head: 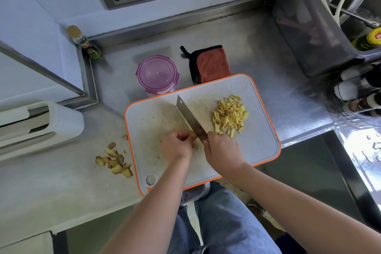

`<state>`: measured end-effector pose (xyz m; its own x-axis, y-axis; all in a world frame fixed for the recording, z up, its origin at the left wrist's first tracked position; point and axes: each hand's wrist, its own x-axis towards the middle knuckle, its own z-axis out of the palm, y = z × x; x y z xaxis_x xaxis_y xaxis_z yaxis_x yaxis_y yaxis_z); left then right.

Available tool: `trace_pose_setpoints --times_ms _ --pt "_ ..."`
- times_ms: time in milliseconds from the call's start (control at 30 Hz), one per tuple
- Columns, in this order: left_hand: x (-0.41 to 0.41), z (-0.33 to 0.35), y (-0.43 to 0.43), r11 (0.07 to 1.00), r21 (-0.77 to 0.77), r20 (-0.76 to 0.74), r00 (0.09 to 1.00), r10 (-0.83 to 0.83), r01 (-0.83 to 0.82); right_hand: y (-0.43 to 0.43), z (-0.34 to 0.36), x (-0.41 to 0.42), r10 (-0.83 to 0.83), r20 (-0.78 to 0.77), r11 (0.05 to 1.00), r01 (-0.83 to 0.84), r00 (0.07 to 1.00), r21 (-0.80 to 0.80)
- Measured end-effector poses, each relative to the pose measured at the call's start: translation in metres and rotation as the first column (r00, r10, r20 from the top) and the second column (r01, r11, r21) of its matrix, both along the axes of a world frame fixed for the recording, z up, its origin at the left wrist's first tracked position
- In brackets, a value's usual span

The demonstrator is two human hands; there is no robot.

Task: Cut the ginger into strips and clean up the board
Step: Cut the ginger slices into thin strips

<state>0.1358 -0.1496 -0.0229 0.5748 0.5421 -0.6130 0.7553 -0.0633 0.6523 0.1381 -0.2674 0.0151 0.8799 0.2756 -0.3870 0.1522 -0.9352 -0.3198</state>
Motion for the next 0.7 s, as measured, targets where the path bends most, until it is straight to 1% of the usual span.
trace_pose_setpoints --times_ms 133,300,467,567,700 --pt "0.000 0.001 0.001 1.000 -0.024 0.004 1.000 0.004 -0.004 0.004 -0.007 0.002 0.006 0.001 1.000 -0.006 1.000 -0.003" --pt "-0.003 0.005 0.004 0.997 -0.080 0.024 0.999 0.023 -0.021 0.003 -0.010 0.009 -0.106 -0.012 0.986 0.107 0.994 0.125" --pt "-0.004 0.006 0.005 0.997 -0.079 0.029 0.999 -0.018 0.021 0.000 0.001 0.011 -0.081 0.038 0.981 0.073 0.996 0.182" --pt "-0.004 0.007 0.005 0.996 -0.076 0.033 0.999 -0.031 0.034 -0.002 0.006 0.009 -0.036 0.053 0.987 0.027 0.998 0.156" --pt "-0.005 0.007 0.005 0.996 -0.083 0.039 0.999 -0.008 0.012 -0.002 0.004 0.007 0.005 0.019 0.996 -0.007 1.000 0.089"
